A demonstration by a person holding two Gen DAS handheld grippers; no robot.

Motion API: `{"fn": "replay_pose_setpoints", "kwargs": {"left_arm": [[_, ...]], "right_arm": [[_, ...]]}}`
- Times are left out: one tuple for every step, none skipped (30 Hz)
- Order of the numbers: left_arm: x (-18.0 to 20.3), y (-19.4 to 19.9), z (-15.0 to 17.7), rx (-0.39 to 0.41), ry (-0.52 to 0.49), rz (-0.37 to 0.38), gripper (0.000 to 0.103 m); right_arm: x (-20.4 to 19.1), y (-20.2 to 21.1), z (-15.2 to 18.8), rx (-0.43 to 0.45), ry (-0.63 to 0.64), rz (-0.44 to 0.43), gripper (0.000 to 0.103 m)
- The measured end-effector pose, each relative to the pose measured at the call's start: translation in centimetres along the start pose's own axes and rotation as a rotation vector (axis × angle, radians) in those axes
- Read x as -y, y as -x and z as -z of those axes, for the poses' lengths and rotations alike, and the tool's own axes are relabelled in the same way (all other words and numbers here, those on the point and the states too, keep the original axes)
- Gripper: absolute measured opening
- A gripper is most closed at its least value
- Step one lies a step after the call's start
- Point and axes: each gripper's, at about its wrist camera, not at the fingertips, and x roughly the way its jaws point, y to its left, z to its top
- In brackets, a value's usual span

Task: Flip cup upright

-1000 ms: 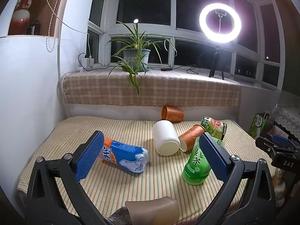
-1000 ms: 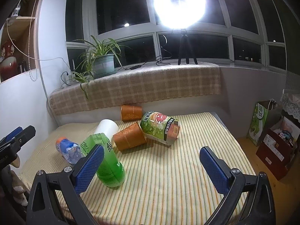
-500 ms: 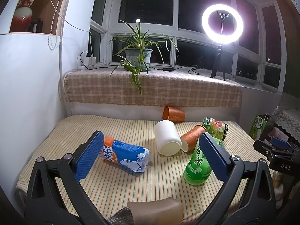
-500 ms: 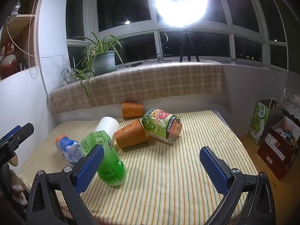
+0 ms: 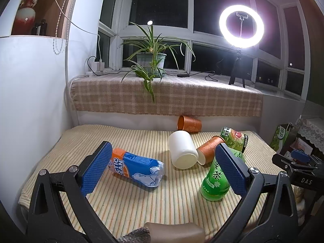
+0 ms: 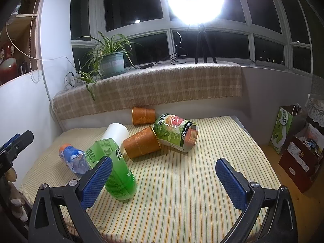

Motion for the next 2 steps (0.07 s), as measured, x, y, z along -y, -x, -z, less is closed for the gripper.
{"fn": "replay_pose_setpoints", "kwargs": {"left_arm": [[-0.04, -0.05, 0.03, -0.002, 0.000, 0.000, 0.103], [-0.04, -0.03, 0.03, -0.002, 0.000, -0.001, 0.103]], "right_arm": [[-0.01, -0.06, 0.04, -0.001, 0.000, 0.000, 0.103], [0.00, -0.18, 0.09, -0.003, -0.002, -0.001, 0.103]]}}
